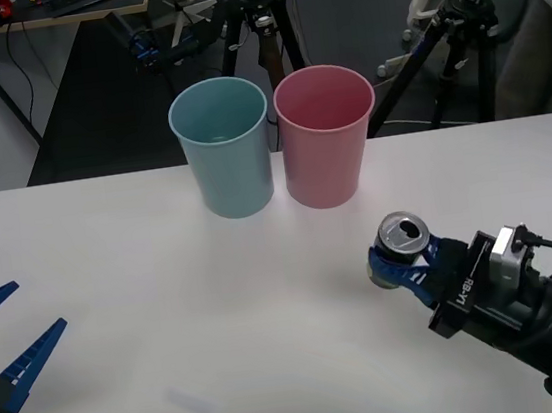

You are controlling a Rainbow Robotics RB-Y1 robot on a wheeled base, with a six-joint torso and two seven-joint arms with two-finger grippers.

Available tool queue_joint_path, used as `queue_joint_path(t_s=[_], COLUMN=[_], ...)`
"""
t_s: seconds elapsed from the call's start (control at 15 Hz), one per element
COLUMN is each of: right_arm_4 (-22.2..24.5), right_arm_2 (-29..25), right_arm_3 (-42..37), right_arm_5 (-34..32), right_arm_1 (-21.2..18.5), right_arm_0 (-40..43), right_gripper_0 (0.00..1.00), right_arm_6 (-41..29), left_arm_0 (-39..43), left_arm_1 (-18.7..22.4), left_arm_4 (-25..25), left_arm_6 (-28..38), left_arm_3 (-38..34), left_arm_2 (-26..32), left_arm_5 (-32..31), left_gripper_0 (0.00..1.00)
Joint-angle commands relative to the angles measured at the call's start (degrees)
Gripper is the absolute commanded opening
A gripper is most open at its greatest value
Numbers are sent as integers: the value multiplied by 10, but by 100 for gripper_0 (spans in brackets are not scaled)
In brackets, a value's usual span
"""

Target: Grasp the object on the table and drop it into the matching bin: aluminum can to the light blue bin, PET bottle to the pink bin.

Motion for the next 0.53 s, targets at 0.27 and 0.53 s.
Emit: queue_joint_path(t_s=[0.27,0.53], right_arm_4=[46,46], right_arm_2=[86,156], right_arm_3=[-54,-57], right_arm_5=[162,297], right_arm_1=[-31,-70], right_arm_0=[-64,-134], right_gripper_0=[0,0], right_arm_6=[-109,-152], left_arm_0=[0,0], left_arm_1=[0,0], left_arm_4=[0,0], left_arm_6=[0,0], left_arm_3=[0,0], left_arm_2=[0,0], left_arm_5=[0,0], left_gripper_0=[100,100])
